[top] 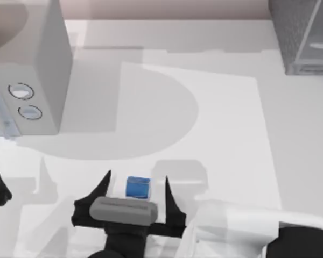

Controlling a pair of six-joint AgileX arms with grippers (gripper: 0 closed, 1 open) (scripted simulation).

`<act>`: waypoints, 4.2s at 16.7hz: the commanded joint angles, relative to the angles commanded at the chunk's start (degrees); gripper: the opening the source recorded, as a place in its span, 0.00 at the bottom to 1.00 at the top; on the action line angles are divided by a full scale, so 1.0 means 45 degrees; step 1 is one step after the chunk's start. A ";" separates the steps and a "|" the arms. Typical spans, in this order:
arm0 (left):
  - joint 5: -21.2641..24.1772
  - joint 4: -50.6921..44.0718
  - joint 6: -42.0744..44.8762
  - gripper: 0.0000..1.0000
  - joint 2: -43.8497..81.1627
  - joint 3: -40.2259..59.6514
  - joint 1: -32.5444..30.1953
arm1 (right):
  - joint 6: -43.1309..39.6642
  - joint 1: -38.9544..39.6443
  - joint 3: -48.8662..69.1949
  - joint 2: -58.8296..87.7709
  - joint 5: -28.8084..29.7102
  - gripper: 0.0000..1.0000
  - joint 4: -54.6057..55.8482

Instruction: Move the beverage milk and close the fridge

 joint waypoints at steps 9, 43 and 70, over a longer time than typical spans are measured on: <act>0.0000 0.0000 0.0000 1.00 0.0000 0.0000 0.0000 | 0.0000 0.0000 0.0000 0.0000 0.0000 0.32 0.0000; 0.0000 0.0000 0.0000 1.00 0.0000 0.0000 0.0000 | -0.0192 -0.4991 -0.2873 -0.4747 -0.5569 0.00 -0.1301; 0.0000 0.0000 0.0000 1.00 0.0000 0.0000 0.0000 | -0.0871 -1.7235 -0.5919 -0.9438 -1.9099 0.00 -0.2632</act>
